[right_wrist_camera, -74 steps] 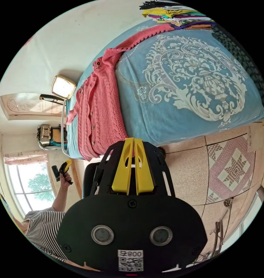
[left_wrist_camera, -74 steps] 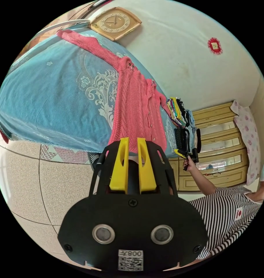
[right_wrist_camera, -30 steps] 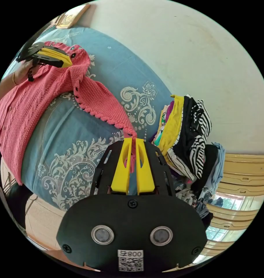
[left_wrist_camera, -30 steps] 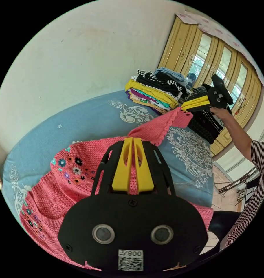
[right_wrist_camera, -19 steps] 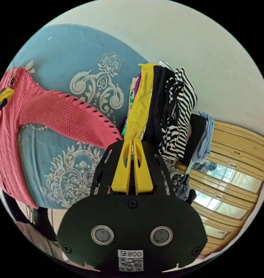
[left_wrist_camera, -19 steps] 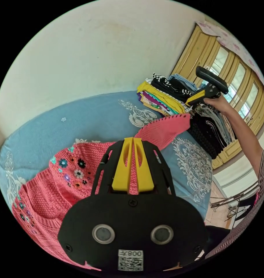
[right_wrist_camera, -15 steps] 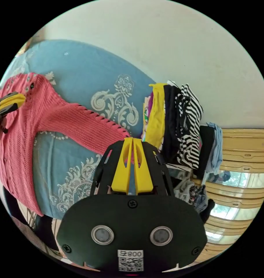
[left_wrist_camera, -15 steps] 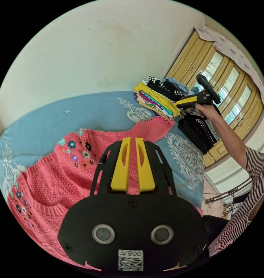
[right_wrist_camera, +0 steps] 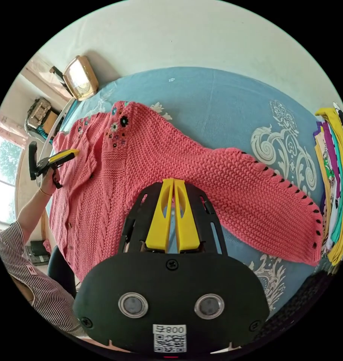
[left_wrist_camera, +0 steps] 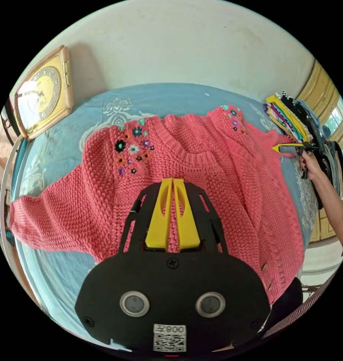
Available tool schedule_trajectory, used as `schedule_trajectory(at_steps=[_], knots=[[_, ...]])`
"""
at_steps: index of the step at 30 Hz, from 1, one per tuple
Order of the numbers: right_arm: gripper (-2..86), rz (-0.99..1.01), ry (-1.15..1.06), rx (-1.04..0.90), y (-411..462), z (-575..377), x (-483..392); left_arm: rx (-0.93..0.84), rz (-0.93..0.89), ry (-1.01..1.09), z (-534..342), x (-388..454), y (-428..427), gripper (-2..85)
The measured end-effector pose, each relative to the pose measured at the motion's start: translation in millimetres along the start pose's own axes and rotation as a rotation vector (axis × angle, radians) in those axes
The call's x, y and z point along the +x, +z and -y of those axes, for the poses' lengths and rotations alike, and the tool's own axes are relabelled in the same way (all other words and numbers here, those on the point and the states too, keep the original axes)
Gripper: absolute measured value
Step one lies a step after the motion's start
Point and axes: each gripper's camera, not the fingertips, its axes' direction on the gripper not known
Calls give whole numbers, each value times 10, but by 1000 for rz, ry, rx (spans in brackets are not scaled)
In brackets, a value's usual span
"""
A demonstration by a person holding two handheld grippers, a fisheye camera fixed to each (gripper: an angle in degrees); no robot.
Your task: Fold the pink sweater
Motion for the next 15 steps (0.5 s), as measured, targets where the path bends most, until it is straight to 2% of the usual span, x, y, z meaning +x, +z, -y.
schedule_trajectory(at_steps=[2, 6, 10, 15], knots=[[3, -81, 27, -5, -63, -15, 54, 9, -35, -70, 42, -158, -126, 8], [11, -183, 13, 56, -212, -88, -51, 87, 7, -39, 88, -256, -450, 17], [54, -123, -111, 206, -405, 107, -359, 153, 12, -31, 281, -578, -787, 63], [80, 7, -176, 176, -243, 706, -381, 90, -6, -66, 721, -1050, -870, 109]])
